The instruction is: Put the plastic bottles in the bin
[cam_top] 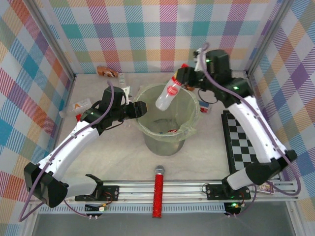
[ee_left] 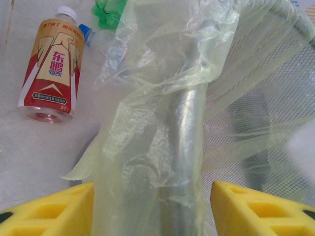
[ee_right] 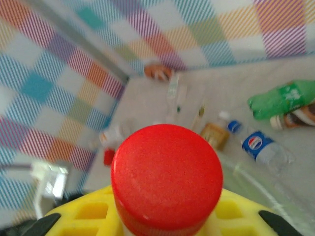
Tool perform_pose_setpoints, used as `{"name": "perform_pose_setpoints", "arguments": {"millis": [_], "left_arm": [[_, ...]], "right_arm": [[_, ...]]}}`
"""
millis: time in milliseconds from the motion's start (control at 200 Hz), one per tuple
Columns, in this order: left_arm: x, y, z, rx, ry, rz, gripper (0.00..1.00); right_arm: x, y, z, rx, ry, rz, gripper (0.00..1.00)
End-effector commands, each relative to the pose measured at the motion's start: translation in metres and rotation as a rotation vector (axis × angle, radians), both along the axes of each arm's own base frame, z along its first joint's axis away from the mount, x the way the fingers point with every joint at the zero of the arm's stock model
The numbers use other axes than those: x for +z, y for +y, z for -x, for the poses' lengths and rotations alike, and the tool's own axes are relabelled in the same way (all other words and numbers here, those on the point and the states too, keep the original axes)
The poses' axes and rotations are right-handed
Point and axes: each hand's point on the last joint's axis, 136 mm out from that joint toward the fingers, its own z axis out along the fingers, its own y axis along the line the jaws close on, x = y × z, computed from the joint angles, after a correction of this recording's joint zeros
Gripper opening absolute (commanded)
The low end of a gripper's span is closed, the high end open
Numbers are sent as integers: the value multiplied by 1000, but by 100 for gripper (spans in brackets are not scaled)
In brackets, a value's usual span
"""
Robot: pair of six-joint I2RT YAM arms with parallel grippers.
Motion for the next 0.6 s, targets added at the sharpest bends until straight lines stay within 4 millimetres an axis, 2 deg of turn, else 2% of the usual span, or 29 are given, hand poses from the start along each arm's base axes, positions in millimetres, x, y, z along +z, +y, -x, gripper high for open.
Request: {"name": "perform_pose_setpoints", "arguments": {"millis": [0,160,380,595], "left_arm": [[-13,4,3,-3,31,-68,59],[-14,6,3,1,32,-75,59],[-15,6,3,5,33,-78,59],[-16,7,3,5,37,-84,59]], "right_arm": [[-24,14,19,149,-14,193,29],[-75,33,31,247,94,345,31],[-148,50,34,280,239,509,33],[-192,66,37,298,345,496,40]]}}
